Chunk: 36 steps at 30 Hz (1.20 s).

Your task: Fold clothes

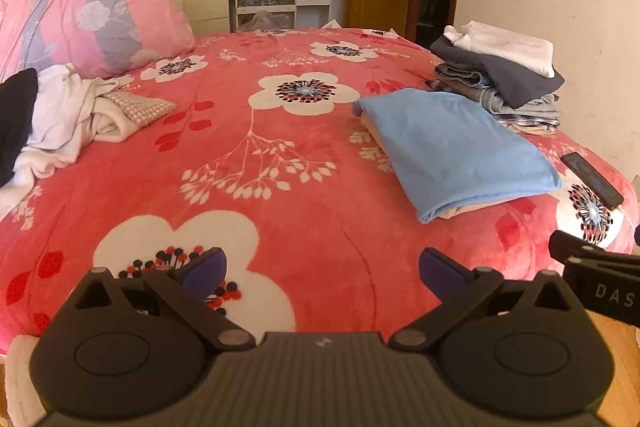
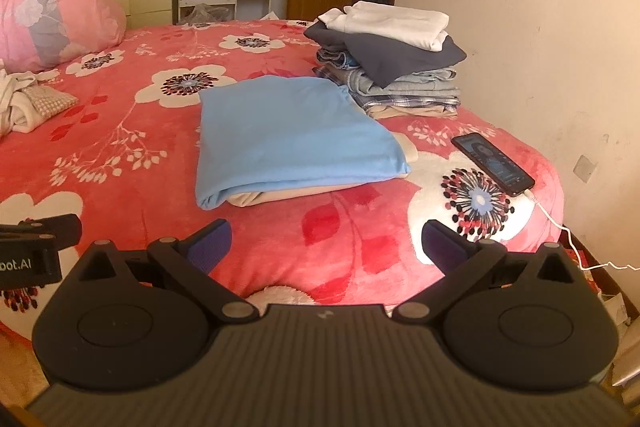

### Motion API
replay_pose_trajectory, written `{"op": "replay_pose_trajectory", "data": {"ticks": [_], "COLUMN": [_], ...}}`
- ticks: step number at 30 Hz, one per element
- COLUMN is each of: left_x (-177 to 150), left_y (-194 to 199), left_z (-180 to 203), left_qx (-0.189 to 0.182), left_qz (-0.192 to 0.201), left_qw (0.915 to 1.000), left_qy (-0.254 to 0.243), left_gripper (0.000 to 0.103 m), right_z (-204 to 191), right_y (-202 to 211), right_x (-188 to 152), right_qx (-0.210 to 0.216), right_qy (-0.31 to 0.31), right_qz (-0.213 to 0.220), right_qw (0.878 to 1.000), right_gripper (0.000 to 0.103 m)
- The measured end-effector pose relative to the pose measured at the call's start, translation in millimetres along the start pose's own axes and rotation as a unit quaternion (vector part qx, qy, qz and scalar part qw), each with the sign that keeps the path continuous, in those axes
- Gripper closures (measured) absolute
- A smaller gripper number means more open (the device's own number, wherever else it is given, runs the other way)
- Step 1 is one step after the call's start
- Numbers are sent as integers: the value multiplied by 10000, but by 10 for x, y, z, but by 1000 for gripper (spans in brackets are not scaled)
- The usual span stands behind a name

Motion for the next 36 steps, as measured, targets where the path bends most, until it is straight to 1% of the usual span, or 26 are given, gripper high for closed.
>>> {"op": "replay_pose_trajectory", "data": {"ticks": [15,36], "left_x": [-7,-21], "left_y": [47,48], "left_z": [-59,-135], "left_qx": [132,154], "left_qz": [71,27], "left_qw": [9999,9999], "left_qy": [-13,71], "left_gripper": [0,0], "right_z": [-37,-95], "right_y": [20,45], "right_x": [-9,12], "right_qx": [29,17], "right_qy": [39,156], "right_qz": [-52,-20], "right_qw": [10000,9999], "right_gripper": [1,1]}}
Point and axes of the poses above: each gripper's, at about its wrist camera, not at the fingertips, and y roughly against the way its jaws point, z to its right, x to its top, the point moved 10 cm from there along -y, roughly the way its jaws point, and after that the axes turned 5 degrees about -z, right-handed, at the moved point
